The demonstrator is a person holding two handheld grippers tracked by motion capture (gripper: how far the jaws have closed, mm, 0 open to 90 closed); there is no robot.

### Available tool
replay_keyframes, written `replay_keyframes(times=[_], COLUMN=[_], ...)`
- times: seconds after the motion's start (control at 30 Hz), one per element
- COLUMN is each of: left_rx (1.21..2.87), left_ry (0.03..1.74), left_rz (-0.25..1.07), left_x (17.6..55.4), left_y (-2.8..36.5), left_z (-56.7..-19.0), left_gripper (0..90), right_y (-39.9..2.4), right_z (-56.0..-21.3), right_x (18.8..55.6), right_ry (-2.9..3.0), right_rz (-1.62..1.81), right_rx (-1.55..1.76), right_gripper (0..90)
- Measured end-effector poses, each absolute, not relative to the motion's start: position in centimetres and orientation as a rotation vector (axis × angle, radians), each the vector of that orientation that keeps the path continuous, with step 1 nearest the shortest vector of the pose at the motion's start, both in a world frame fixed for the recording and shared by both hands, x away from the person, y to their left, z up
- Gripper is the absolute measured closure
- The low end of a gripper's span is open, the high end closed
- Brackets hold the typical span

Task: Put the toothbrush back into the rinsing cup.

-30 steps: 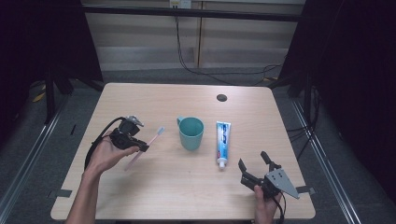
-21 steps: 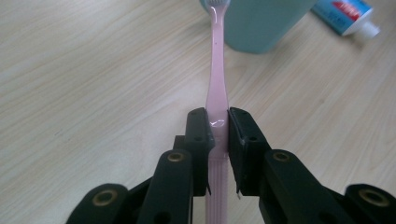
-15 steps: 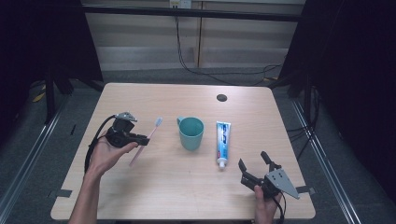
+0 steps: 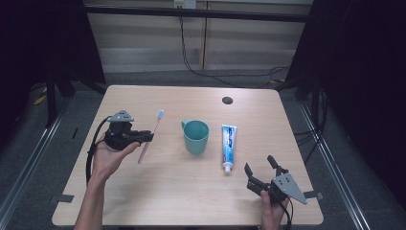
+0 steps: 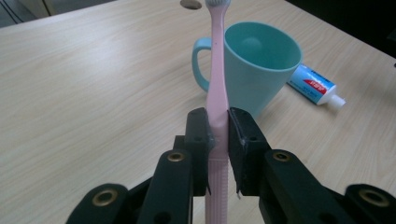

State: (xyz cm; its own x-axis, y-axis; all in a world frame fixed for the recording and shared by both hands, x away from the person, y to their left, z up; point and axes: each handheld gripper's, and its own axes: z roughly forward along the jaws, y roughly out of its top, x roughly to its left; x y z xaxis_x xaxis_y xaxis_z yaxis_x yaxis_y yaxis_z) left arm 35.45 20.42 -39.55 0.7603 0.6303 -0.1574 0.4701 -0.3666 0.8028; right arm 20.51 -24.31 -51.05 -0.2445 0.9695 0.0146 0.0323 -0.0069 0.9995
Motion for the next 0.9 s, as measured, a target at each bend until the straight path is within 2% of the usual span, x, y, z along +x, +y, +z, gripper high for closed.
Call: replay_keyframes(times=[0.63,0.9], left_rx=[1.851,1.788], left_ry=[0.777,0.751], left_rz=[0.306,0.270], left_x=[34.9,34.9], left_y=[20.3,19.9], left_z=[-37.9,-37.7], left_gripper=[78.9,78.8], right_y=[-24.3,-24.3], right_z=[-51.1,-51.1], right_x=[20.5,20.5], right_ry=[1.405,1.404], right_rz=[1.387,1.387], right_rx=[1.114,1.114], right_gripper=[13.1,13.0])
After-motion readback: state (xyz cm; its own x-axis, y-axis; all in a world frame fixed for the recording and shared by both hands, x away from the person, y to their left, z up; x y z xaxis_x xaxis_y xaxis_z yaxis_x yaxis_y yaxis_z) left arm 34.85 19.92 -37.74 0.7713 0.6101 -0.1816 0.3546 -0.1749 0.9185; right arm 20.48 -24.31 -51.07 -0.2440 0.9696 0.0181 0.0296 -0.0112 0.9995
